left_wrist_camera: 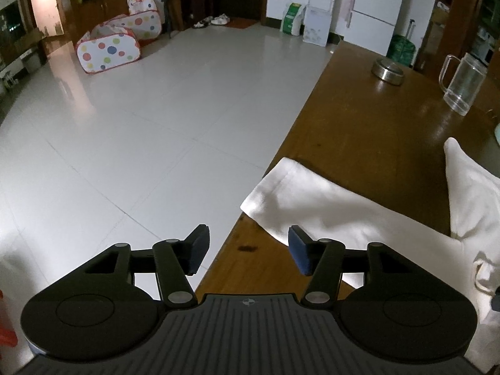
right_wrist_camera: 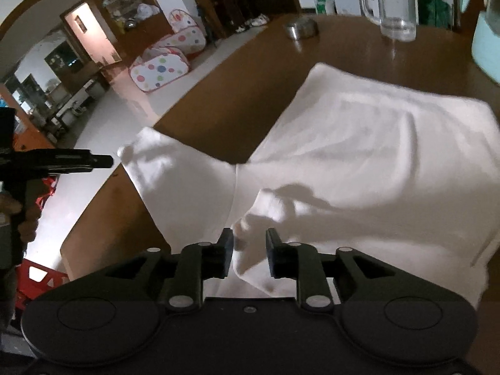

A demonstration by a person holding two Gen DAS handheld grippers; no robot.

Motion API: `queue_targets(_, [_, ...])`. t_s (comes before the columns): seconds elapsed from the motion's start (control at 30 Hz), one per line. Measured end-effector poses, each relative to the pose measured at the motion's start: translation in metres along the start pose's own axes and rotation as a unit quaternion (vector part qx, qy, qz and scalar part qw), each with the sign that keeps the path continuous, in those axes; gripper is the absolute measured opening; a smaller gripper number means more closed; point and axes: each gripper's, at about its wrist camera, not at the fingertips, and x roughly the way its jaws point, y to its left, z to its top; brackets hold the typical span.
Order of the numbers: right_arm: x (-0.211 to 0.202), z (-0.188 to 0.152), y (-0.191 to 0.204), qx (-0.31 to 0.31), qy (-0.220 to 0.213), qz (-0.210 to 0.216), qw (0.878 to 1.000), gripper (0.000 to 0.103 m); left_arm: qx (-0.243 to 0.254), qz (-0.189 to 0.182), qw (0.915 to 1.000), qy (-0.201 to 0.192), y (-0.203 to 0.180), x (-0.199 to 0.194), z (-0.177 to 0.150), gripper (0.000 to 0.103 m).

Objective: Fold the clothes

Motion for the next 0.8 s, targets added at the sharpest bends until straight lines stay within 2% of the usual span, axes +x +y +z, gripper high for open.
queue_targets(0.07, [0.005, -0.002, -0.008, -0.011, -0.006, -0.013, 1.0, 0.037, -0.003, -0.003, 1.0, 0.004, -0.002, 0.004, 0.0, 0.057])
queue_targets(0.23, [-0.018, -0.012, -0.018, -0.006, -0.013, -0.038, 0.999, 0.04, -0.009, 0.001, 0.9999, 0.008, -0.004, 0.013, 0.003, 0.057])
queue_targets(0.37, [-0.033, -0.024, -0.029, 0.015, -0.015, -0.052, 0.998, 0.045, -0.016, 0.002, 0.9998, 0.011, -0.007, 0.02, 0.006, 0.057])
queue_targets(0.5, [-0.045, -0.035, -0.042, 0.04, -0.016, -0.067, 0.997, 0.046, -0.015, 0.007, 0.9998, 0.013, -0.008, 0.027, 0.01, 0.057])
queue_targets(0.57, [-0.035, -0.031, -0.051, 0.054, -0.016, -0.075, 0.996, 0.047, -0.019, 0.008, 0.9997, 0.016, -0.008, 0.031, 0.011, 0.057])
queue_targets(0.7, [-0.043, -0.031, -0.062, 0.076, -0.024, -0.08, 0.994, 0.047, -0.022, 0.008, 0.9995, 0.019, -0.009, 0.034, 0.011, 0.057])
queue_targets(0.8, [-0.048, -0.028, -0.069, 0.102, -0.034, -0.08, 0.991, 0.053, -0.026, 0.01, 0.9995, 0.014, -0.008, 0.031, 0.011, 0.057])
